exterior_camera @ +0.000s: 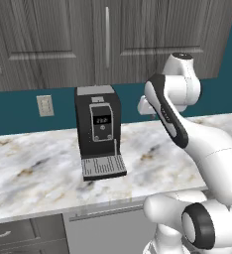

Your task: Open the cabinet, pick the kettle from the cabinet, and place it in the sink.

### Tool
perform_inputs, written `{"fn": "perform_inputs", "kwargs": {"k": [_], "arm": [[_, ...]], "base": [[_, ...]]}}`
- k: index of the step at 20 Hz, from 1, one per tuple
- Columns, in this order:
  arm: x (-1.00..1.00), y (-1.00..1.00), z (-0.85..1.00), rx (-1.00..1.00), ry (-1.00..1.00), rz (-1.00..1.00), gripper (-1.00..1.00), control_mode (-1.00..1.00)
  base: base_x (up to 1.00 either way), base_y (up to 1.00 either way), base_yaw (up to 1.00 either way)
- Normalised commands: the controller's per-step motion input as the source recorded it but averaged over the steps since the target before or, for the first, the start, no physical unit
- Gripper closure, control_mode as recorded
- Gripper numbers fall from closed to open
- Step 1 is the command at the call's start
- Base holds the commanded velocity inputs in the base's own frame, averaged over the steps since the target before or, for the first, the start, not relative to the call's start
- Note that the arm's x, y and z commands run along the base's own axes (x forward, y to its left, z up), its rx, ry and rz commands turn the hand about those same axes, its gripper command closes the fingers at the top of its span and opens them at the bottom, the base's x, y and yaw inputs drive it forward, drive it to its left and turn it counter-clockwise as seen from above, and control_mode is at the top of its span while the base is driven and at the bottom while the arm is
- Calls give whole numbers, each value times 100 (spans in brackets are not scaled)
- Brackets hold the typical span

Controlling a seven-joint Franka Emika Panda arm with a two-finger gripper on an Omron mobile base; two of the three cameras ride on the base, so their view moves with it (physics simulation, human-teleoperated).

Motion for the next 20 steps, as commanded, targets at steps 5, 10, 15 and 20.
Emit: {"fn": "perform_inputs", "kwargs": {"k": [5,10,15,20], "arm": [[-16,0,0,0,-6,1,-100,-100],[-32,7,5,0,-29,0,-100,-100],[-25,19,26,-2,-29,-1,-100,-100],[-18,27,34,-8,-24,-2,-100,-100]], "base": [[0,0,0],[0,0,0],[0,0,0],[0,0,0]]}}
